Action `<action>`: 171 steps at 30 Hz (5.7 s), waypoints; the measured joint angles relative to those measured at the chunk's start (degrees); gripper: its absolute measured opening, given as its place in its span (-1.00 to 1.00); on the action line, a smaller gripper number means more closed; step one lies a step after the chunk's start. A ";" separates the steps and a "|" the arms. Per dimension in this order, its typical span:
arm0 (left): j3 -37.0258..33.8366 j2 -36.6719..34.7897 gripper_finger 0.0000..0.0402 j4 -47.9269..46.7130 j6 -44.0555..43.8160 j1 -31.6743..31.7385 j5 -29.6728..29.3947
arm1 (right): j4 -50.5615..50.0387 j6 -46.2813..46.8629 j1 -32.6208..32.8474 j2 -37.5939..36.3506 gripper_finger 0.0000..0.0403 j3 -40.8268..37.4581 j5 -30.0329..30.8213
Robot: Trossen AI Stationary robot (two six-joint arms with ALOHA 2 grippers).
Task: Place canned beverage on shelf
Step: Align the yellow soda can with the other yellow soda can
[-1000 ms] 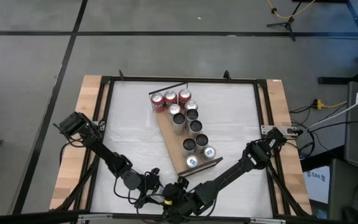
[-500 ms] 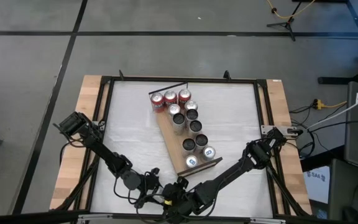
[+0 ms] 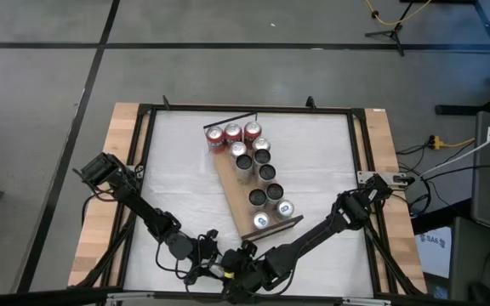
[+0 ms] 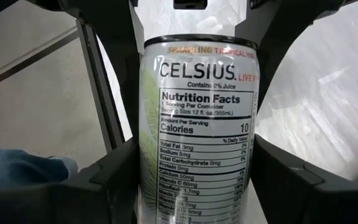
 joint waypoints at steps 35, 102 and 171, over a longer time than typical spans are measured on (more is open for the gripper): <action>0.02 0.00 0.19 -0.14 0.31 -0.11 -0.10 | 0.61 1.57 0.11 0.02 0.82 0.02 -3.07; 28.68 -40.32 0.19 -114.06 -25.68 17.19 3.69 | -23.21 -15.65 8.37 -17.68 0.82 -0.04 5.99; 28.76 -17.88 0.59 -111.95 -25.40 14.01 12.43 | -23.10 -22.73 7.23 -17.51 0.82 -0.04 3.98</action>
